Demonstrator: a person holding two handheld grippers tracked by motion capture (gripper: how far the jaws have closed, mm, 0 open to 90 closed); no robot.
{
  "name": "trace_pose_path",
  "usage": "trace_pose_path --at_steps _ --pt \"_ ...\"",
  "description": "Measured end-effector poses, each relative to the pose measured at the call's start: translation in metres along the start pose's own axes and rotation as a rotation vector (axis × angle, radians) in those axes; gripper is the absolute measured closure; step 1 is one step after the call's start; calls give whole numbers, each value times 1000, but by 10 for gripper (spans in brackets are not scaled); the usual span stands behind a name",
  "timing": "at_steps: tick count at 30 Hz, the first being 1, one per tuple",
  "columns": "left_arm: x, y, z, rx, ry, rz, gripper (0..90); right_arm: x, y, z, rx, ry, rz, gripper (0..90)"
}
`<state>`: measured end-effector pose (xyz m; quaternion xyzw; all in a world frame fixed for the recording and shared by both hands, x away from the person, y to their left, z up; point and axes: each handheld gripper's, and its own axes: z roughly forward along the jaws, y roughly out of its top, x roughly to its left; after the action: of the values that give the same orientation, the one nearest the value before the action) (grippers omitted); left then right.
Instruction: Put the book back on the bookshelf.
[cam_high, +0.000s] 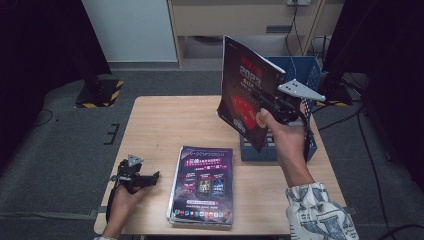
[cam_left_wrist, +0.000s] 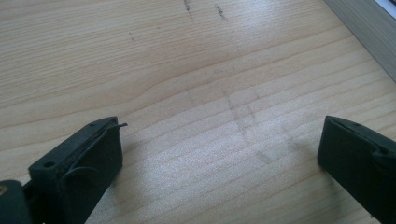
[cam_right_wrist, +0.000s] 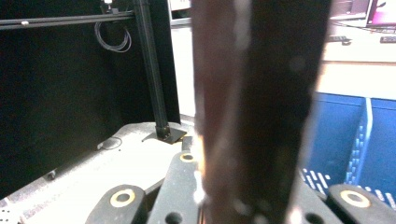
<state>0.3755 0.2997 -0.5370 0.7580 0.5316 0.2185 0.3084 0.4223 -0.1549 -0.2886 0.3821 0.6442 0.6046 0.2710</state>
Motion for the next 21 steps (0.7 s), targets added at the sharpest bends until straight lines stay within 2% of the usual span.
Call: trace_pose_path --at_steps 21 --pt "-1 0 0 -1 2 -6 0 -19 -8 -19 13 -44 11 869"
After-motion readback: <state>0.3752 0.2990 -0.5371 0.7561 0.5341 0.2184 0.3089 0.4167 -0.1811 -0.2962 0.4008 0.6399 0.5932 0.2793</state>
